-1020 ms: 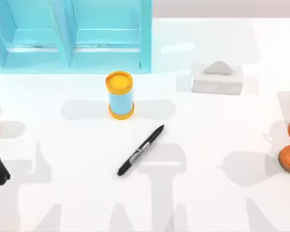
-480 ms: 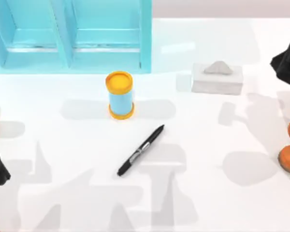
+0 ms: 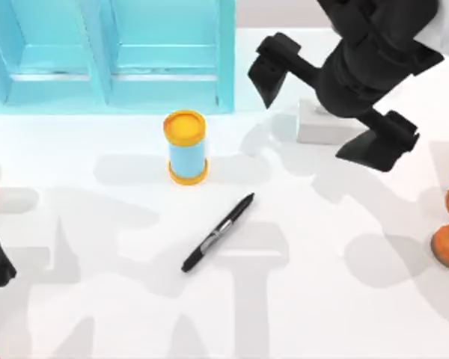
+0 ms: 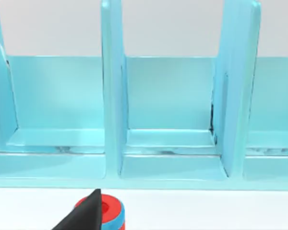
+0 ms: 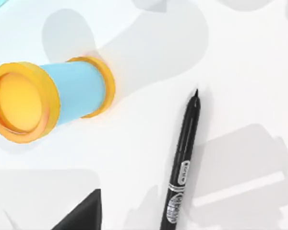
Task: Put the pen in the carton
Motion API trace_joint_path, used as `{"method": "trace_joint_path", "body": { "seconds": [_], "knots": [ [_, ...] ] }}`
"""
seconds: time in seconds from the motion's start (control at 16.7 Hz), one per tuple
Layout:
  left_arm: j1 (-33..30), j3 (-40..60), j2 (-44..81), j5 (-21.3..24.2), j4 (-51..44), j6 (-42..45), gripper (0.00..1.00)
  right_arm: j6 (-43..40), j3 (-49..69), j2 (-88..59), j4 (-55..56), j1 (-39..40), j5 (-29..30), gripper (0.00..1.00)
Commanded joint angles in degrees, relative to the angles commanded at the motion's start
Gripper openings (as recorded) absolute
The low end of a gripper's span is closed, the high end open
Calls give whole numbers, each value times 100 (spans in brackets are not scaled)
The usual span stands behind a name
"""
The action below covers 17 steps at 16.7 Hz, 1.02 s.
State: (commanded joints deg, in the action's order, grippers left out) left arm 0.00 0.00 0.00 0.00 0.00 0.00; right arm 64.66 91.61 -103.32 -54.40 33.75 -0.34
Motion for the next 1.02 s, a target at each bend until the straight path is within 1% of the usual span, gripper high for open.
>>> {"method": "trace_joint_path", "body": {
  "seconds": [0.24, 0.48, 0.6, 1.02],
  "knots": [
    [0, 0, 0, 0, 0, 0, 100, 1034, 1470, -1697, -877, 540, 1, 100],
    [0, 0, 0, 0, 0, 0, 100, 1646, 2343, -2730, -1401, 862, 6, 100],
    [0, 0, 0, 0, 0, 0, 100, 1761, 2509, -2930, -1500, 923, 8, 100],
    [0, 0, 0, 0, 0, 0, 100, 1780, 2426, -2917, -1429, 918, 13, 100]
  ]
}}
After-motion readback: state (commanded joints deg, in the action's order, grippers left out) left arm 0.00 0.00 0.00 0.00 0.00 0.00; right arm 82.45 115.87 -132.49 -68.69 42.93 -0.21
